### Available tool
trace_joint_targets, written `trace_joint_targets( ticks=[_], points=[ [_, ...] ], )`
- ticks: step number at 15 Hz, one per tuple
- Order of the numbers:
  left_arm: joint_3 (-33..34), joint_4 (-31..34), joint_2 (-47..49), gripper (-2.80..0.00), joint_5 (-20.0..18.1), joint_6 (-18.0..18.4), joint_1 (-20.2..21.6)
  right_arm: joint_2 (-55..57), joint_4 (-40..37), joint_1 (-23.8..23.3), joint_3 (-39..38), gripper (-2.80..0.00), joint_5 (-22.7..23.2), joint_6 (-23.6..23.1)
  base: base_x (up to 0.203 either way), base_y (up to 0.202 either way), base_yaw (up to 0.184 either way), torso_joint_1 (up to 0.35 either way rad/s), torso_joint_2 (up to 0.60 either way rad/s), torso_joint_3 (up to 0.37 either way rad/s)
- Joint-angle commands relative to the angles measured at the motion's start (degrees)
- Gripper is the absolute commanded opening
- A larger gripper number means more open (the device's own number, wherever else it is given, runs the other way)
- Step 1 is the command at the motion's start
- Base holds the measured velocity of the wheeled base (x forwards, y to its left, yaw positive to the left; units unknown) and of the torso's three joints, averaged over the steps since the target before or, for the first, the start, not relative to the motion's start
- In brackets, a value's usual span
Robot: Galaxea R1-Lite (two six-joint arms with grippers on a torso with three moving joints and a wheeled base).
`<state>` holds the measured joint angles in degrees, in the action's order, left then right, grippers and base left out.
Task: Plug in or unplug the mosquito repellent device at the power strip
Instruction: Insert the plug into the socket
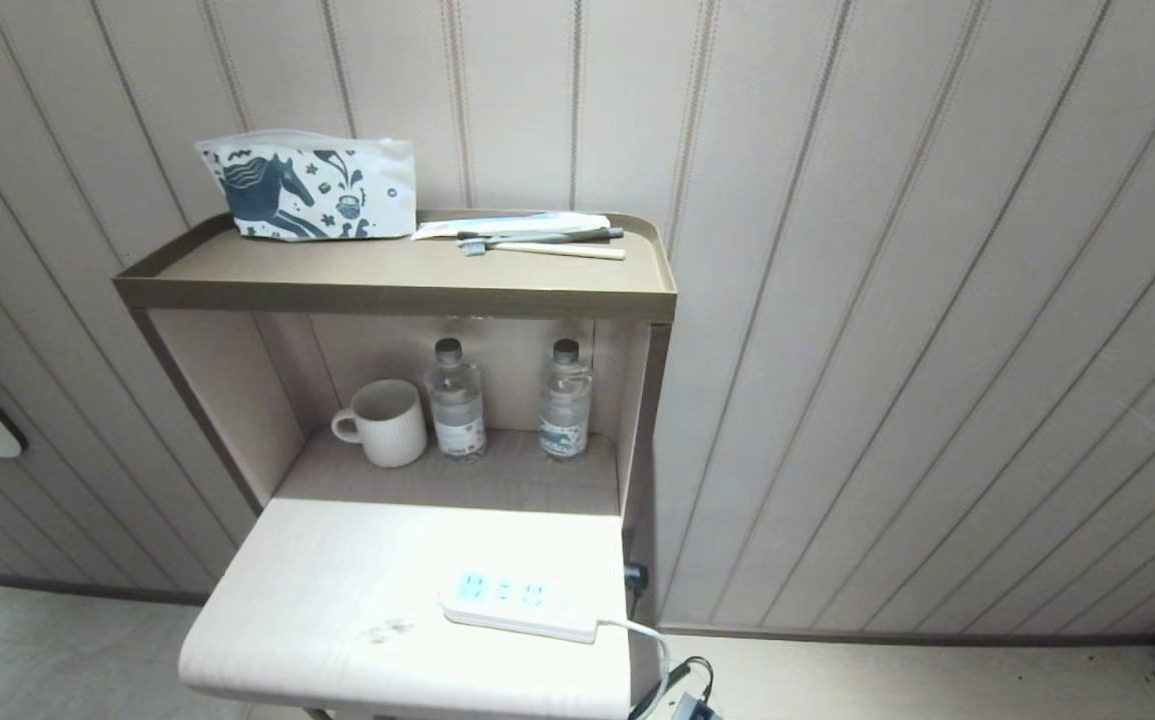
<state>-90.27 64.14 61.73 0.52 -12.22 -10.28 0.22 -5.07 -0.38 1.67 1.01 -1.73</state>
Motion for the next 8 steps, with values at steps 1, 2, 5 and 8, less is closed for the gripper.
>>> trace_joint_targets(
  ticks=[1,2,5,8],
  points=[
    [0.2,0.3,0.1,-2.80,0.0,-0.1,0.0,0.0,0.0,0.0,0.0,-2.80,0.0,0.0,0.000,0.000,0.000,0.295,-0.62,-0.320],
    [0.3,0.3,0.1,-2.80,0.1,-0.1,0.0,0.0,0.0,0.0,0.0,-2.80,0.0,0.0,0.000,0.000,0.000,0.233,-0.48,-0.249],
    [0.2,0.2,0.0,-2.80,0.1,-0.1,0.0,0.0,0.0,0.0,0.0,-2.80,0.0,0.0,0.000,0.000,0.000,0.181,-0.39,-0.205],
    [0.3,-0.1,0.1,-2.80,0.0,-0.1,0.0,0.0,0.0,0.0,0.0,-2.80,0.0,0.0,0.000,0.000,0.000,0.168,-0.35,-0.183]
  ],
)
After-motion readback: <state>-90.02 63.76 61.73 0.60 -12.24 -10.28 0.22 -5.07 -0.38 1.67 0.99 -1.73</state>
